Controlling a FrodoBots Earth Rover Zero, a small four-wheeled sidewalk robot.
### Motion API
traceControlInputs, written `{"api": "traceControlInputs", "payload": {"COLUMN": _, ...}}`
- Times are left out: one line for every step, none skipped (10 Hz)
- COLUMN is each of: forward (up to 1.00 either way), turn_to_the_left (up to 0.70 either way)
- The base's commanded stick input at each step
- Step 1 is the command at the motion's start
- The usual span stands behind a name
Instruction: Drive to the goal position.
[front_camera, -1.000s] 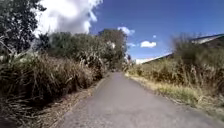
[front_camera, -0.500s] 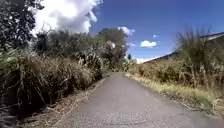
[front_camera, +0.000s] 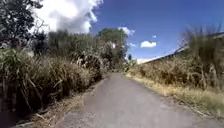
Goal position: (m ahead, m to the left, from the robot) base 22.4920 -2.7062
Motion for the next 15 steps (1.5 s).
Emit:
{"api": "traceControlInputs", "payload": {"forward": 0.70, "turn_to_the_left": 0.00}}
{"api": "traceControlInputs", "payload": {"forward": 0.70, "turn_to_the_left": 0.00}}
{"api": "traceControlInputs", "payload": {"forward": 0.70, "turn_to_the_left": 0.00}}
{"api": "traceControlInputs", "payload": {"forward": 0.70, "turn_to_the_left": 0.00}}
{"api": "traceControlInputs", "payload": {"forward": 0.70, "turn_to_the_left": 0.00}}
{"api": "traceControlInputs", "payload": {"forward": 0.70, "turn_to_the_left": 0.00}}
{"api": "traceControlInputs", "payload": {"forward": 0.70, "turn_to_the_left": 0.00}}
{"api": "traceControlInputs", "payload": {"forward": 0.70, "turn_to_the_left": 0.00}}
{"api": "traceControlInputs", "payload": {"forward": 0.70, "turn_to_the_left": 0.00}}
{"api": "traceControlInputs", "payload": {"forward": 0.70, "turn_to_the_left": 0.00}}
{"api": "traceControlInputs", "payload": {"forward": 0.70, "turn_to_the_left": 0.00}}
{"api": "traceControlInputs", "payload": {"forward": 0.70, "turn_to_the_left": 0.00}}
{"api": "traceControlInputs", "payload": {"forward": 0.70, "turn_to_the_left": 0.00}}
{"api": "traceControlInputs", "payload": {"forward": 0.70, "turn_to_the_left": 0.00}}
{"api": "traceControlInputs", "payload": {"forward": 0.70, "turn_to_the_left": 0.00}}
